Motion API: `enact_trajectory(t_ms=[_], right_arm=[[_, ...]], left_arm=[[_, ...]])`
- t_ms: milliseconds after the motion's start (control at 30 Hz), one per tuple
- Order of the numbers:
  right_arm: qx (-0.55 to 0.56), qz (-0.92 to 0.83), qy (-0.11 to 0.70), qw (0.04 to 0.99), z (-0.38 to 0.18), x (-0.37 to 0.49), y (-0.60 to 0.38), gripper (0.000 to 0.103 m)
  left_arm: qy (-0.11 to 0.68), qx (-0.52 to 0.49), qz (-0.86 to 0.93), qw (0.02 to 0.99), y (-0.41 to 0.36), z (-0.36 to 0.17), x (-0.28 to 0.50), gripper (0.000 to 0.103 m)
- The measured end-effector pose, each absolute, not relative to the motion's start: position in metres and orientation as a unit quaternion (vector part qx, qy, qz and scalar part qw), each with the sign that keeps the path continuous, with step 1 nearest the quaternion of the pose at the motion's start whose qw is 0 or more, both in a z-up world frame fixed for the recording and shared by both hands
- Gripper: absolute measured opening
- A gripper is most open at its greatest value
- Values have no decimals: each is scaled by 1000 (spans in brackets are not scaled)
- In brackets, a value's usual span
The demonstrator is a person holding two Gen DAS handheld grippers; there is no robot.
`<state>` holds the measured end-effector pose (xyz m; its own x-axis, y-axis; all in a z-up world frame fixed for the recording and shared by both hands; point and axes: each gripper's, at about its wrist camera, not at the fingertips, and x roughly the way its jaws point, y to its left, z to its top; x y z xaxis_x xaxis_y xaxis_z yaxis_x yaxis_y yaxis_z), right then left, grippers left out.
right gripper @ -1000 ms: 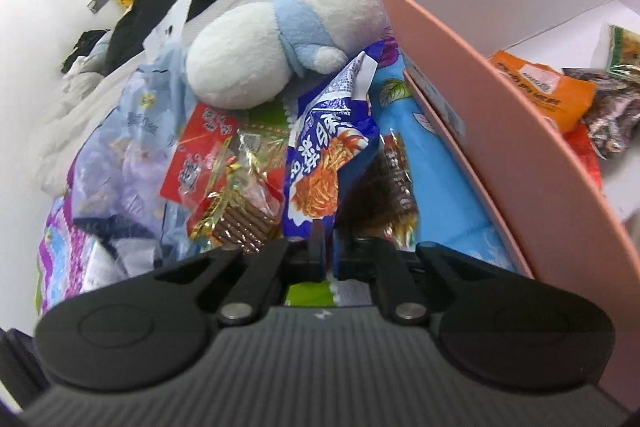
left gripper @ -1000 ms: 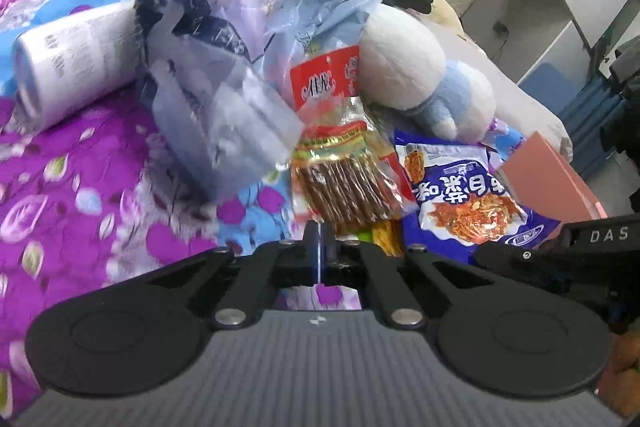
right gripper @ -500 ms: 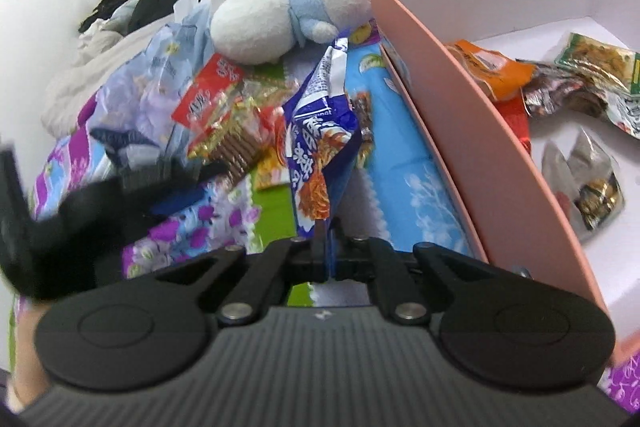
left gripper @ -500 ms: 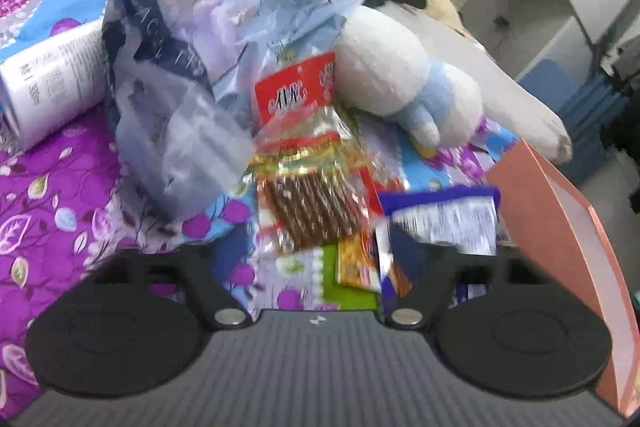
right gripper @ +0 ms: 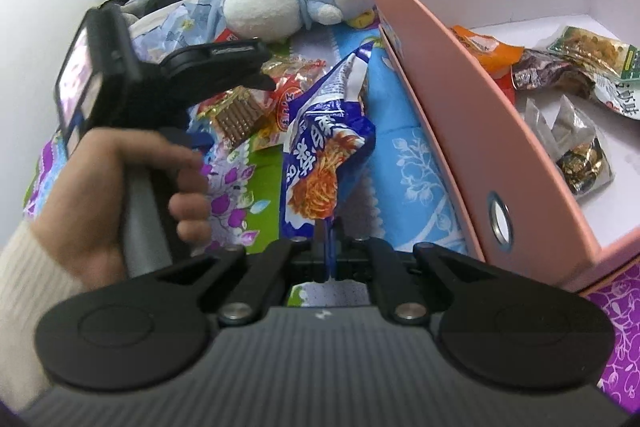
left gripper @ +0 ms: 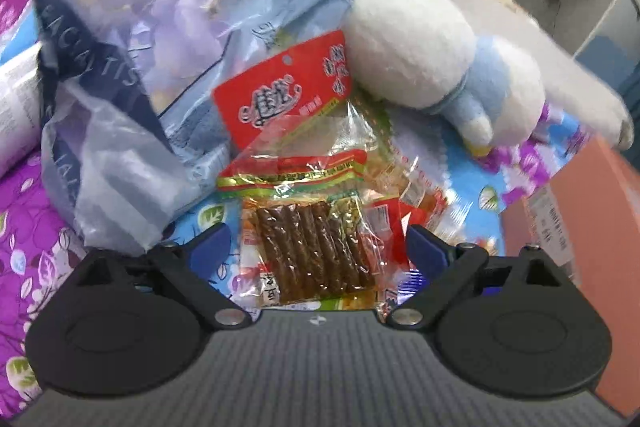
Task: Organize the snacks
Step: 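Lift both held packets up from the pile, then carry the spicy-strip packet and blue bag over the open pink box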
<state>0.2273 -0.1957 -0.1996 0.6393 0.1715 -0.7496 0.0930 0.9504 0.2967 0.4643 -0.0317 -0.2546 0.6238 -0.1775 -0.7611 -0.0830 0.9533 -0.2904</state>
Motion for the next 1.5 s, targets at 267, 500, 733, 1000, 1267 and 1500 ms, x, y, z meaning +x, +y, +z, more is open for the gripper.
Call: enact_trajectory(t_ms=[267, 500, 733, 1000, 1267, 1500], right_arm=[[162, 30, 420, 892, -199, 213, -200, 4], [167, 36, 423, 890, -197, 198, -204, 4], [178, 51, 422, 887, -189, 172, -208, 4], [202, 58, 440, 873, -184, 133, -213, 4], [154, 74, 471, 865, -194, 92, -204, 8], [68, 70, 480, 872, -201, 78, -202, 38]], left_arm=[[446, -85, -42, 890, -36, -250, 453, 68], [452, -97, -66, 884, -20, -240, 416, 63], [452, -103, -76, 883, -11, -222, 357, 63], [457, -102, -85, 879, 2, -200, 277, 63], [457, -94, -93, 880, 8, -185, 209, 63], [451, -88, -93, 883, 9, -189, 189, 63]])
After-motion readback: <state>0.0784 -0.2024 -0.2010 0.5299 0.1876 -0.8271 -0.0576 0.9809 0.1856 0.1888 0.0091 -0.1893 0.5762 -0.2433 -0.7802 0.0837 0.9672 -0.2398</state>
